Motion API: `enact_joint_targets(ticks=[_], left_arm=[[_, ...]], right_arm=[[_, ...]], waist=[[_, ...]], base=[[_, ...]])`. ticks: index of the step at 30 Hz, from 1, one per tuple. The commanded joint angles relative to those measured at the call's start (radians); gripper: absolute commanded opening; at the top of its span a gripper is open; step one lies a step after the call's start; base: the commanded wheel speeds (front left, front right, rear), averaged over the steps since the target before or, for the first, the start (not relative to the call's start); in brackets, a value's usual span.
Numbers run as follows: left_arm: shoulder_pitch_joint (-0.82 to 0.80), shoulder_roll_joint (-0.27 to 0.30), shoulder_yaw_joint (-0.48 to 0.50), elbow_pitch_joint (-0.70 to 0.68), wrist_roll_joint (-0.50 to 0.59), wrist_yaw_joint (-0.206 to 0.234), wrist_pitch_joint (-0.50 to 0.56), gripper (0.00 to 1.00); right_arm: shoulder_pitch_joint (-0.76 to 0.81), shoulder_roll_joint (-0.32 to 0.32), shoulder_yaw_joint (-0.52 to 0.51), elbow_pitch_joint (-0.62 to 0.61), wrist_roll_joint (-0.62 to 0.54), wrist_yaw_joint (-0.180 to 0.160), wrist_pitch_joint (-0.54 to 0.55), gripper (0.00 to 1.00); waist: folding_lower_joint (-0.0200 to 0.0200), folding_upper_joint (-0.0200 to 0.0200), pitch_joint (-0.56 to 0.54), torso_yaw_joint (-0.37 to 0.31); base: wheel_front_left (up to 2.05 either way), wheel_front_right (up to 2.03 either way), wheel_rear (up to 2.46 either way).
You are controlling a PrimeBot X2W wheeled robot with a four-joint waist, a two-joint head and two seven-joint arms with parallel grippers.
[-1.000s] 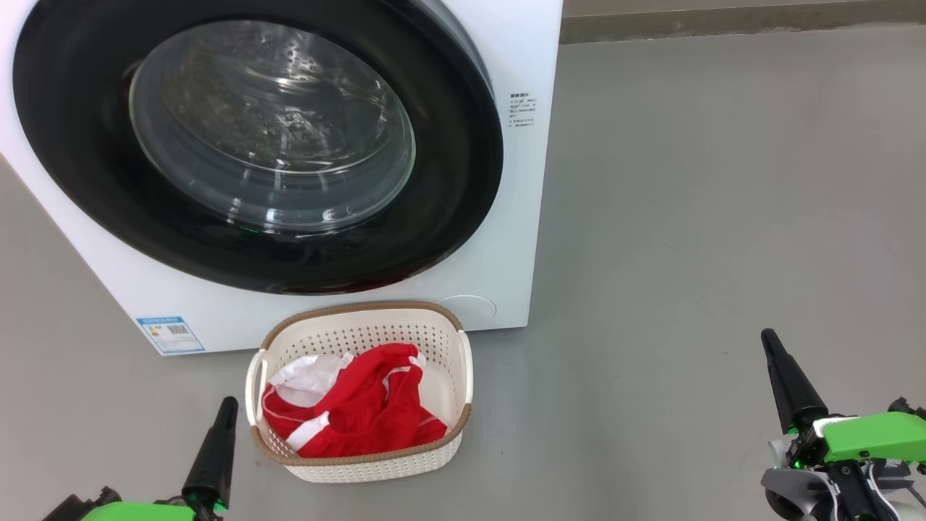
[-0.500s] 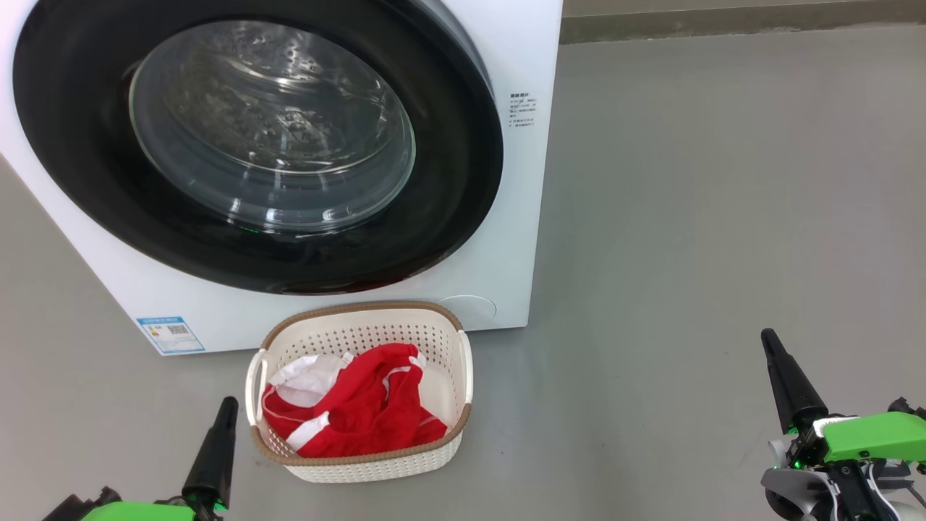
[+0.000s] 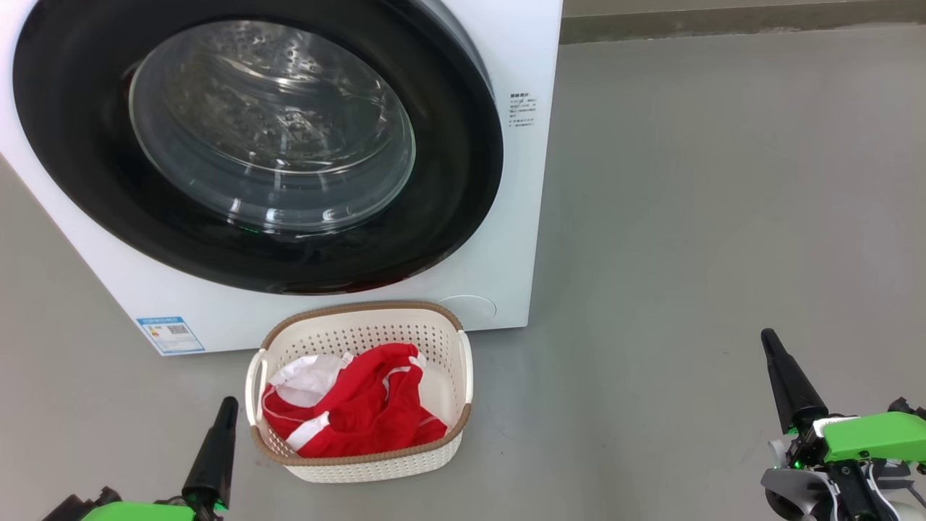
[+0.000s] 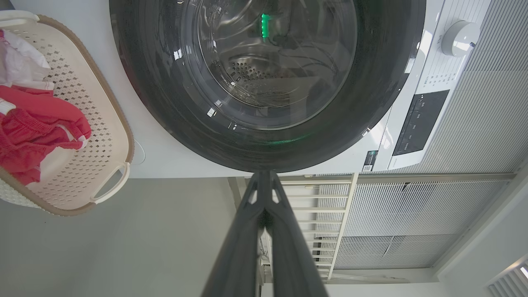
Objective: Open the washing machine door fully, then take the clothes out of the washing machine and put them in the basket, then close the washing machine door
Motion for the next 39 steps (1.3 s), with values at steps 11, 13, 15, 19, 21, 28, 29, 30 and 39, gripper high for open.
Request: enact_joint_targets(ticks=[11,13,15,19,21,28,29,30,39], left_arm=[[-0.039,0.018,0.027,-0.02,-0.007,-0.007,0.003,0.0],[-0.039,0.018,0.027,-0.02,-0.007,-0.007,0.003,0.0],[-0.039,0.018,0.027,-0.02,-0.007,-0.007,0.003,0.0],[-0.039,0.018,0.027,-0.02,-0.007,-0.007,0.003,0.0],[-0.039,0.018,0.027,-0.02,-0.007,-0.007,0.003,0.0],[-0.039,0.018,0.027,-0.02,-0.007,-0.007,0.003,0.0],[-0.039,0.018,0.027,-0.02,-0.007,-0.007,0.003,0.0],[-0.039,0.018,0.027,-0.02,-0.007,-0.007,0.003,0.0],[-0.039,0.018,0.027,-0.02,-0.007,-0.007,0.003,0.0]], right_arm=[[-0.025,-0.008,0.016,-0.032,0.007,-0.001,0.006,0.0],[-0.025,-0.008,0.016,-0.032,0.007,-0.001,0.006,0.0],[-0.025,-0.008,0.016,-0.032,0.007,-0.001,0.006,0.0],[-0.025,-0.008,0.016,-0.032,0.007,-0.001,0.006,0.0],[-0.025,-0.008,0.016,-0.032,0.007,-0.001,0.006,0.0],[-0.025,-0.008,0.016,-0.032,0.007,-0.001,0.006,0.0],[-0.025,-0.008,0.016,-0.032,0.007,-0.001,0.006,0.0],[-0.025,-0.008,0.016,-0.032,0.007,-0.001,0.006,0.0],[-0.025,-0.008,0.016,-0.032,0.007,-0.001,0.006,0.0]], waist=[[0.0,0.0,0.0,0.0],[0.0,0.0,0.0,0.0],[0.0,0.0,0.0,0.0],[0.0,0.0,0.0,0.0],[0.0,0.0,0.0,0.0],[0.0,0.0,0.0,0.0],[0.0,0.0,0.0,0.0],[0.0,0.0,0.0,0.0],[0.0,0.0,0.0,0.0]], base=[[0.0,0.0,0.0],[0.0,0.0,0.0],[0.0,0.0,0.0],[0.0,0.0,0.0],[0.0,0.0,0.0],[0.0,0.0,0.0],[0.0,0.0,0.0],[0.0,0.0,0.0],[0.0,0.0,0.0]])
